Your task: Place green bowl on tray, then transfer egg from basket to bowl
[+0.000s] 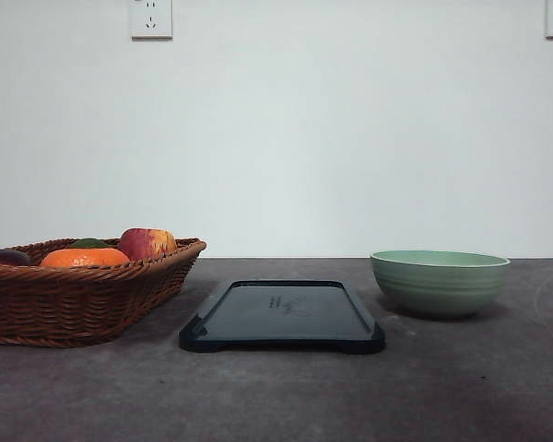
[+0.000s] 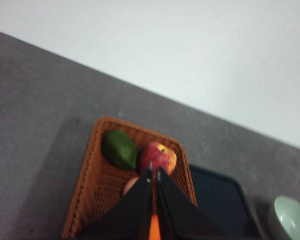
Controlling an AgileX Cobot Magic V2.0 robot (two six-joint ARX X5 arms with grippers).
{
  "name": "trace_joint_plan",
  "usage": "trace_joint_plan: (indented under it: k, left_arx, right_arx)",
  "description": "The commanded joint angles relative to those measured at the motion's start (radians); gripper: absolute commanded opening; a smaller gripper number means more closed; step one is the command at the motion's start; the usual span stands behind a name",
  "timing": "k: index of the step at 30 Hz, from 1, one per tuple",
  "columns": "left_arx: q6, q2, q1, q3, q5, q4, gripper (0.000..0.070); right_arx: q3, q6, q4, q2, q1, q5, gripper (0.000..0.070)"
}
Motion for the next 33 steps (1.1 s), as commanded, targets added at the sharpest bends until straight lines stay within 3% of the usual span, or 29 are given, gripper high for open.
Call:
trace_joint_plan:
  k: [1, 7, 11, 18, 25, 33]
  left_arx:
    - [0.067, 0.048, 0.0, 0.045, 0.011, -0.017, 0.0001]
    - [0.141, 0.223, 0.0, 0.16, 0.065, -0.099, 0.0]
    - [0.141, 0.344, -0.003, 0.232, 0.133, -0.166, 0.0]
    - [0.204, 0.508, -0.029, 0.328, 0.158, -0.286, 0.0]
    - [0.243, 0.607, -0.041, 0.382, 0.159, -0.386, 0.0]
    - [0.244, 0.636, -0.044, 0.382, 0.169, -0.394, 0.0014]
  right_arx:
    - [0.047, -0.064, -0.027, 0.046, 0.01, -0.015, 0.0006]
    - [0.17, -0.142, -0.142, 0.214, 0.043, -0.021, 0.0006]
    - [0.24, -0.146, -0.196, 0.322, 0.064, -0.022, 0.0006]
    - [0.326, -0.145, -0.272, 0.47, 0.075, -0.055, 0.0006]
    - [0.396, -0.145, -0.384, 0.58, 0.075, -0.055, 0.0006]
    - [0.404, -0.173, -0.403, 0.621, 0.075, -0.052, 0.0027]
